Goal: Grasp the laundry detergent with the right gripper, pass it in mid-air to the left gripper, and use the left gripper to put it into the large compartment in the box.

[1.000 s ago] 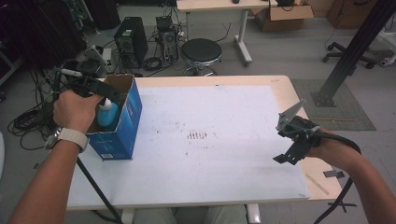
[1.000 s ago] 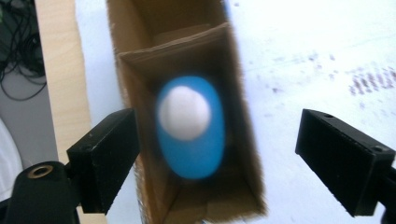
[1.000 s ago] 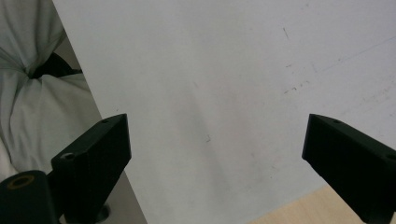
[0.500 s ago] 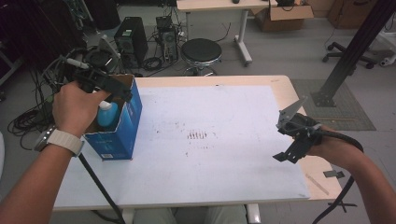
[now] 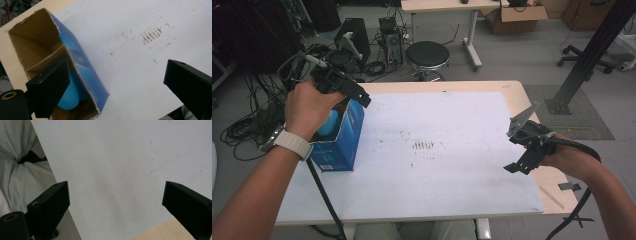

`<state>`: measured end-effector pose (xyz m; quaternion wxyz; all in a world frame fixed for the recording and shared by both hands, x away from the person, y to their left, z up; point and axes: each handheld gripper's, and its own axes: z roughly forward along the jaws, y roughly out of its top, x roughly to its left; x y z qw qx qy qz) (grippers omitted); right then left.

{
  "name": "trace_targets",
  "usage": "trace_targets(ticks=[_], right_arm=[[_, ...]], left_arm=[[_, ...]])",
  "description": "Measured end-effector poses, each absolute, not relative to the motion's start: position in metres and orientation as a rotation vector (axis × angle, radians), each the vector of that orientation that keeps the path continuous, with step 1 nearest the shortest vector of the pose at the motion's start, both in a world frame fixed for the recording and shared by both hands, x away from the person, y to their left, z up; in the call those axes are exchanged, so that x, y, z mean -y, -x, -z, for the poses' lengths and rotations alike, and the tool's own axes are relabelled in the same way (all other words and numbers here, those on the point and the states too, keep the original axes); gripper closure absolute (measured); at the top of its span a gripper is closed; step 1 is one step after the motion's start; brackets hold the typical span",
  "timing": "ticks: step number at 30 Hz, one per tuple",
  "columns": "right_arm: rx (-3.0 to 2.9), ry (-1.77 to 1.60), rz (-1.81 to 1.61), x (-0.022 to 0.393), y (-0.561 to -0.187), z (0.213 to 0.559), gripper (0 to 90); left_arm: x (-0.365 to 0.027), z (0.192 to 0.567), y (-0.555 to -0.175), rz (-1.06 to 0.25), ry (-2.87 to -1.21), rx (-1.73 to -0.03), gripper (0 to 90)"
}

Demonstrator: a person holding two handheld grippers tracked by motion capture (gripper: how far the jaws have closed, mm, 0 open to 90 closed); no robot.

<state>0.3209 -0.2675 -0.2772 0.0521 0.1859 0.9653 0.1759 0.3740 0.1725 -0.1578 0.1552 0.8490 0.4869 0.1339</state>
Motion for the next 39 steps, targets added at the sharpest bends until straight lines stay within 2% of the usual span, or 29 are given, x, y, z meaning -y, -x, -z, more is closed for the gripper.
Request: trace_targets(ticks=[10, 25, 39], right_arm=[[-2.943, -0.568, -0.524, 0.265, -0.325, 0.277, 7.2], [-2.959, -0.562, -0.508, 0.26, -0.33, 0.274, 7.3], [-2.971, -0.554, -0.513, 0.258, -0.332, 0.276, 6.8]], left_arm=[[-0.139, 0.16, -0.384, -0.36, -2.532, -1.251, 7.4], [-0.111, 0.169, -0.399, -0.333, -2.624, -1.081, 7.3], [-0.086, 0.179, -0.402, -0.306, -2.726, -0.807, 7.6]])
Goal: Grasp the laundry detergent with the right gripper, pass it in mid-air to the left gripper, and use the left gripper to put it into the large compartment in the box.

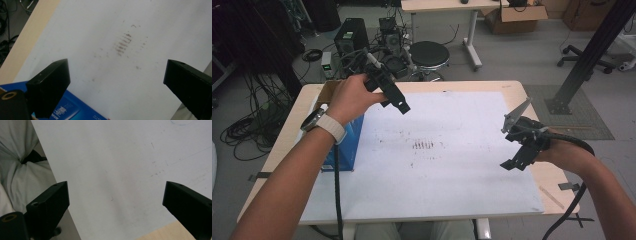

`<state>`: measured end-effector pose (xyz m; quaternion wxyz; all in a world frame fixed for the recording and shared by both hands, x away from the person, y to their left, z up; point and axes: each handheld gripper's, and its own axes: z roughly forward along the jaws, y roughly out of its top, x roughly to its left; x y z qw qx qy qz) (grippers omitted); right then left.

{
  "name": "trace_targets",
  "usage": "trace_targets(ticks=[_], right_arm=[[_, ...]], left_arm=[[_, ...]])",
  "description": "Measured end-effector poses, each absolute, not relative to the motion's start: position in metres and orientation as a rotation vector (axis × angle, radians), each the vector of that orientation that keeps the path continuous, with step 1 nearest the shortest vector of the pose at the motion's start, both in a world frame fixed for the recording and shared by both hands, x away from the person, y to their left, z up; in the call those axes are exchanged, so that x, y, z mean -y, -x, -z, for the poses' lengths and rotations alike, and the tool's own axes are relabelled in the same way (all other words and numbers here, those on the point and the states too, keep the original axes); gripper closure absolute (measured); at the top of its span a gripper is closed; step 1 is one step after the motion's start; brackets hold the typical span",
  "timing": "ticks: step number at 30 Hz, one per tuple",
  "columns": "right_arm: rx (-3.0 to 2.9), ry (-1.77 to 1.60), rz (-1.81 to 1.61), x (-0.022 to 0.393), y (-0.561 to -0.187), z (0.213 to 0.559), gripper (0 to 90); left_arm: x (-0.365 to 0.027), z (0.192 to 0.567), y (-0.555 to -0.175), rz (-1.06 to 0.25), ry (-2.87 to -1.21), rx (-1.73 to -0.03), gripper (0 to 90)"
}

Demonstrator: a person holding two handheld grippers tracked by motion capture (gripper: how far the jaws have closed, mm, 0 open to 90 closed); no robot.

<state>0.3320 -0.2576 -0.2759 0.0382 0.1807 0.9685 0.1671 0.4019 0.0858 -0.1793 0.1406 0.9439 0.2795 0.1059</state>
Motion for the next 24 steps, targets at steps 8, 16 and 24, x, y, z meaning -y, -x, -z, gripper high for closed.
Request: trace_targets(ticks=[8, 16, 24], right_arm=[[-2.972, -0.554, -0.521, 0.255, -0.332, 0.275, 6.9], [-2.973, -0.55, -0.526, 0.253, -0.33, 0.273, 7.0], [-2.971, -0.551, -0.525, 0.255, -0.331, 0.272, 7.0]], left_arm=[[-0.074, 0.189, -0.401, -0.278, -2.796, -0.698, 7.5], [-0.068, 0.193, -0.398, -0.25, -2.821, -0.612, 7.4], [-0.061, 0.197, -0.4, -0.228, -2.831, -0.568, 7.4]])
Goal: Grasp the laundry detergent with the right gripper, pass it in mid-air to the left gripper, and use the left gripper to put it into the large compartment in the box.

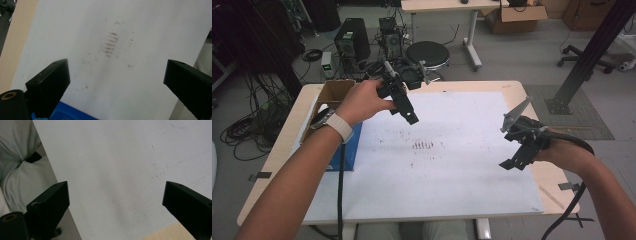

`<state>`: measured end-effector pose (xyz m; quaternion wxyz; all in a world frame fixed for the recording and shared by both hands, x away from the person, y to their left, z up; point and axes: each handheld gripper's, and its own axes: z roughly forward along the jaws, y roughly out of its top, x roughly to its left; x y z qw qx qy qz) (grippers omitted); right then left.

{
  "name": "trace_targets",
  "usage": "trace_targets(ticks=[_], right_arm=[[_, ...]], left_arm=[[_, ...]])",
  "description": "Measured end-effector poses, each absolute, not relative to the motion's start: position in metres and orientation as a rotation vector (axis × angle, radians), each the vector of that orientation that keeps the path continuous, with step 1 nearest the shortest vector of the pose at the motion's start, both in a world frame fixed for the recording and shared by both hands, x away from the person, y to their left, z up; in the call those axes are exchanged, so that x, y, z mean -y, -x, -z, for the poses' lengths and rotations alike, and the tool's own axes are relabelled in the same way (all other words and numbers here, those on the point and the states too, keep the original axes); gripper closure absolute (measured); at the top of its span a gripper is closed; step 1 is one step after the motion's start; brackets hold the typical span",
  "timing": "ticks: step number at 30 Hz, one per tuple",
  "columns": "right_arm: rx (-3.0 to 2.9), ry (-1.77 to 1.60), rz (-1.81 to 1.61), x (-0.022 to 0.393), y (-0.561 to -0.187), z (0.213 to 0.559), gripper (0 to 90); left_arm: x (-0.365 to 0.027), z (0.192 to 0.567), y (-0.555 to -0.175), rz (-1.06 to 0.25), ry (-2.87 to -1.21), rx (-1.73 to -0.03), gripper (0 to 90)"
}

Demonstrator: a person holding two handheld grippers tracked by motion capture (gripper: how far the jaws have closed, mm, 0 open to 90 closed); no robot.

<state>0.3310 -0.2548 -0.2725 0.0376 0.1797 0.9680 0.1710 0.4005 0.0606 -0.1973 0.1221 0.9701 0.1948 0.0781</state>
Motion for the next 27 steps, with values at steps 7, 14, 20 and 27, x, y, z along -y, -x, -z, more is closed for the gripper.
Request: trace_targets(ticks=[7, 14, 20, 27], right_arm=[[-2.973, -0.545, -0.528, 0.2547, -0.3345, 0.2734, 7.0], [-2.977, -0.543, -0.521, 0.2541, -0.3362, 0.2769, 7.0], [-2.981, -0.545, -0.525, 0.2526, -0.336, 0.2782, 7.0], [-2.98, -0.551, -0.53, 0.2541, -0.3358, 0.2804, 7.1]], left_arm=[[-0.0623, 0.199, -0.4056, -0.222, -2.831, -0.578, 7.3], [-0.0618, 0.2017, -0.4064, -0.226, -2.837, -0.577, 7.4], [-0.0608, 0.2024, -0.4065, -0.226, -2.837, -0.57, 7.5], [-0.0606, 0.2027, -0.4078, -0.226, -2.833, -0.577, 7.7]])
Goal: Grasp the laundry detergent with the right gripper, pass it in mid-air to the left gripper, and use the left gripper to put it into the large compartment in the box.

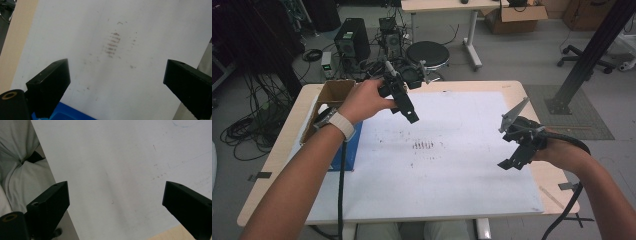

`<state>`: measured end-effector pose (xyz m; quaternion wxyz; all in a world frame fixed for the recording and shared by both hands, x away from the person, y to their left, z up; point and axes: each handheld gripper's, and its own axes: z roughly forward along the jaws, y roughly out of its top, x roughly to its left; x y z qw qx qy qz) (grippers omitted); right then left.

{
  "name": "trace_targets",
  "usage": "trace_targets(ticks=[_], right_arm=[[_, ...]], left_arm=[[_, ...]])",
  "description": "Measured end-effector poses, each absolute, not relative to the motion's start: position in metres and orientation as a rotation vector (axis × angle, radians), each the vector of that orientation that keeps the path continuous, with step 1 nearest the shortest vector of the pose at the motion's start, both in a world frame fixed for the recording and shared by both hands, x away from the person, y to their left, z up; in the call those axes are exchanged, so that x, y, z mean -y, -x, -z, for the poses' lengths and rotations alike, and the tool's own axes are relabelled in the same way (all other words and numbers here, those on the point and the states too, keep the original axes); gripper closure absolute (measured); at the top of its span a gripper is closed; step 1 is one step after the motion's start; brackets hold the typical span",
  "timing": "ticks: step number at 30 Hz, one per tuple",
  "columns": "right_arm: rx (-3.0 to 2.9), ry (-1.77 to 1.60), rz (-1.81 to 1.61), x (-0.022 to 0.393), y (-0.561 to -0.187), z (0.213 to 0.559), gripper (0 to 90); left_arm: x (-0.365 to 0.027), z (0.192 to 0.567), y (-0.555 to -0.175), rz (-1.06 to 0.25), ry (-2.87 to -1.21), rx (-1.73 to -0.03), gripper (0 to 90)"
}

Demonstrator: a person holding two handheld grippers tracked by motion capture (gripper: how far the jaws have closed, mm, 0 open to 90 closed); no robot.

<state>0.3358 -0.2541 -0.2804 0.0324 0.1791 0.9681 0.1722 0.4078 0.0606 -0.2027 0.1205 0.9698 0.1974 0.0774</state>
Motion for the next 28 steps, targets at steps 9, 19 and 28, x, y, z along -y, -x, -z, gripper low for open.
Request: trace_targets(ticks=[9, 19, 28], right_arm=[[-2.986, -0.55, -0.53, 0.2534, -0.3365, 0.2829, 7.1], [-2.987, -0.547, -0.53, 0.253, -0.3367, 0.2829, 7.1], [-2.977, -0.553, -0.543, 0.255, -0.3357, 0.2817, 7.1]], left_arm=[[-0.0599, 0.2036, -0.407, -0.213, -2.842, -0.561, 7.6], [-0.0604, 0.2032, -0.4067, -0.217, -2.842, -0.568, 7.7], [-0.0611, 0.2014, -0.4059, -0.216, -2.835, -0.578, 6.8]])
